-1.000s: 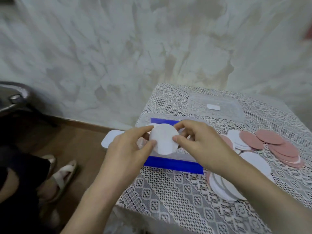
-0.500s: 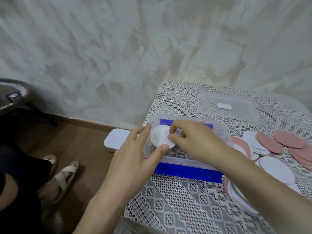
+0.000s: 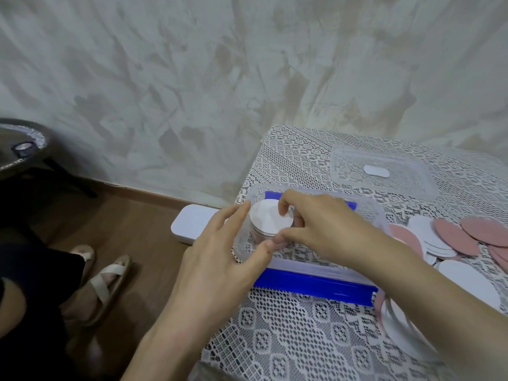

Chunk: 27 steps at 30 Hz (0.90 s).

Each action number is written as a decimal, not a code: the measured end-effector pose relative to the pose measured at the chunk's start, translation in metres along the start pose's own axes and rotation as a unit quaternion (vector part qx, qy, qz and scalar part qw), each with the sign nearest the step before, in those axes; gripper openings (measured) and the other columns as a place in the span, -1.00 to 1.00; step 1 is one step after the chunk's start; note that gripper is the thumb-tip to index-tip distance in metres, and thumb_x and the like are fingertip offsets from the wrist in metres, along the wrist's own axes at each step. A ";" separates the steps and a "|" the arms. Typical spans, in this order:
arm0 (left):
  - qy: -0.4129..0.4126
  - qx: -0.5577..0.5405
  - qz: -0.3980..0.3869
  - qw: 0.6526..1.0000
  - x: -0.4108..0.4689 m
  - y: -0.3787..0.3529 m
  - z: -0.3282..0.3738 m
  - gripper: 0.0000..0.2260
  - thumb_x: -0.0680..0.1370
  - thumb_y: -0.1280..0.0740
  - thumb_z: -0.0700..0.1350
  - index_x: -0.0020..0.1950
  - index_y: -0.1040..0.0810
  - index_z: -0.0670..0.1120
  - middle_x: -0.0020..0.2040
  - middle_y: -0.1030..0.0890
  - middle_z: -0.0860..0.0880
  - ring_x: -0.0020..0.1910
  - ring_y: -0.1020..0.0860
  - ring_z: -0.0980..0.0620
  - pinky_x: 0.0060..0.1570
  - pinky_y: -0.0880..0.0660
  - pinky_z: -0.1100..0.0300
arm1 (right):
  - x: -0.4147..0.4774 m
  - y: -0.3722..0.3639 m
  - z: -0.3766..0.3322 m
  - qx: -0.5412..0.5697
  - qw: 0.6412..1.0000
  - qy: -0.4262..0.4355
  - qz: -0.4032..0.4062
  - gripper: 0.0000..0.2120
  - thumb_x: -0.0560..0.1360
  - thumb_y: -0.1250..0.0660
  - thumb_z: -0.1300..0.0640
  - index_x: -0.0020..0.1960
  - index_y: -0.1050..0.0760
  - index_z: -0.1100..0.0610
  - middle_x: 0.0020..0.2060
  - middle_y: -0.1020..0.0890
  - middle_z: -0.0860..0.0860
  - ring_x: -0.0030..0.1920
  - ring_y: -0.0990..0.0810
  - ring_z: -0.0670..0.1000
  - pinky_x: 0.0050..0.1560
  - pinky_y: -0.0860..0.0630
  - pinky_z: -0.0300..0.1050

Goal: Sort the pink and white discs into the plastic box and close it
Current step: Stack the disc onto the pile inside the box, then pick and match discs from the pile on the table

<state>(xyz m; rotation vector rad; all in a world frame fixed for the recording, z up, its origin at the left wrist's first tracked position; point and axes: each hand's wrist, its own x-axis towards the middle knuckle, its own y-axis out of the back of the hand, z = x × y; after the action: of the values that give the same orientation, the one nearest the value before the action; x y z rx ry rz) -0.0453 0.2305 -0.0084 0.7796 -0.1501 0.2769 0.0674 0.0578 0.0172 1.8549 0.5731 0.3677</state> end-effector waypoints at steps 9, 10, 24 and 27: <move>-0.027 0.167 -0.006 0.986 0.010 0.013 0.010 -0.39 0.50 -0.12 0.44 0.50 -0.33 0.24 0.41 -0.40 0.29 0.00 -0.61 0.13 -0.07 -0.42 0.17 | -0.004 0.008 -0.004 -0.165 0.983 0.072 0.023 -0.61 0.56 -0.28 -0.27 0.23 -0.39 -0.04 0.00 -0.64 -0.02 0.02 -0.59 0.13 -0.06 -0.52 0.02; -0.031 0.182 -0.001 0.983 0.012 0.014 0.012 -0.43 0.52 -0.14 0.40 0.48 -0.37 0.23 0.37 -0.43 0.26 0.00 -0.60 0.12 -0.08 -0.44 0.14 | -0.007 0.011 -0.004 -0.189 0.978 0.084 0.030 -0.60 0.58 -0.25 -0.27 0.26 -0.40 -0.03 0.04 -0.65 -0.01 0.05 -0.60 0.14 -0.06 -0.53 0.02; -0.158 0.336 0.041 0.928 0.024 -0.043 0.086 -0.66 0.53 -0.32 0.07 0.24 -0.60 -0.05 0.08 -0.62 -0.07 -0.04 -0.55 -0.15 -0.12 -0.52 -0.01 | -0.110 0.051 0.040 -0.242 0.954 0.052 0.170 -0.59 0.64 -0.12 -0.26 0.26 -0.47 0.01 0.10 -0.61 0.00 0.12 -0.52 0.12 -0.06 -0.32 0.01; -0.198 0.315 0.044 0.927 0.018 -0.072 0.114 -0.68 0.51 -0.31 0.07 0.16 -0.63 -0.06 0.00 -0.61 -0.07 -0.10 -0.53 -0.16 -0.22 -0.52 -0.01 | -0.141 0.058 0.058 -0.232 0.953 0.031 0.191 -0.64 0.62 -0.20 -0.22 0.18 -0.51 0.03 0.02 -0.62 0.02 0.08 -0.54 0.15 -0.12 -0.30 -0.01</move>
<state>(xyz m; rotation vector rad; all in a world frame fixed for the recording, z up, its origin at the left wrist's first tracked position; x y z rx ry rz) -0.0099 0.1043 0.0277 1.4704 -0.4939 0.2497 -0.0085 -0.0820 0.0546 1.4899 0.1387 0.7522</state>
